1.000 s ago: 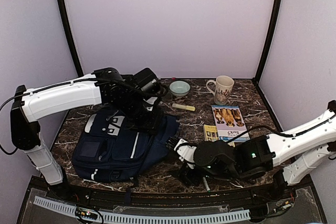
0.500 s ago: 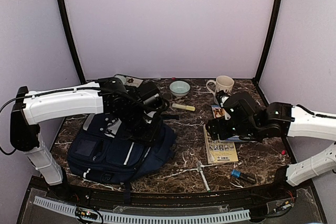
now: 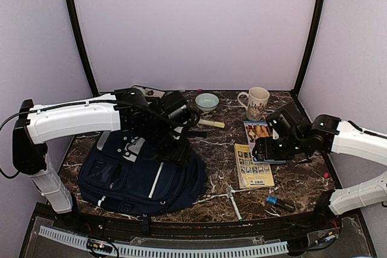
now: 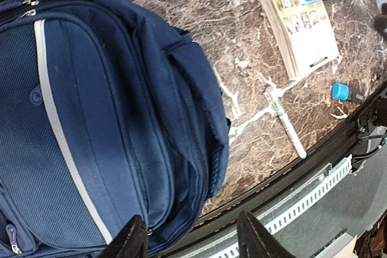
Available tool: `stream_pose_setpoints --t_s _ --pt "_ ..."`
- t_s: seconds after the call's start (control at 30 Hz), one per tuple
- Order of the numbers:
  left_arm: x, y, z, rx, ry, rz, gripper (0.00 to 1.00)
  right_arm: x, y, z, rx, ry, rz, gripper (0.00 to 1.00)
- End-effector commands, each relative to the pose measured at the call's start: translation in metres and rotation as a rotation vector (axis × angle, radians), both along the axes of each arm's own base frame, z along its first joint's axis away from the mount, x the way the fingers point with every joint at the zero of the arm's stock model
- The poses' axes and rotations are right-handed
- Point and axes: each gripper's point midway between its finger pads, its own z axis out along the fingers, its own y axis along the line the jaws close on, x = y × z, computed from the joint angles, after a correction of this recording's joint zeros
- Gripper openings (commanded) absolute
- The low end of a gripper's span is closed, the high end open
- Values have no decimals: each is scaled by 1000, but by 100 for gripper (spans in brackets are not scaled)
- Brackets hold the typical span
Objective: Pack the student bag
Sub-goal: Pick up the book from the center of the board.
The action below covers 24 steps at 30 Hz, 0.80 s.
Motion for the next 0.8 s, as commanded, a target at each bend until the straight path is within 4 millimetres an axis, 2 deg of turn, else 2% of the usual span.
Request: stream_pose_setpoints --t_s 0.0,0.3,0.57,0.77 --pt "4 -8 13 -29 -41 1 53 -15 6 -30 -9 148 16 79" --pt "6 5 17 -28 -77 41 53 -18 17 -68 -177 332 61 77" --pt "5 7 12 -25 -72 55 51 -13 43 -82 -208 387 116 75" --pt "6 6 6 -23 -79 51 50 -14 68 -103 -240 450 167 71"
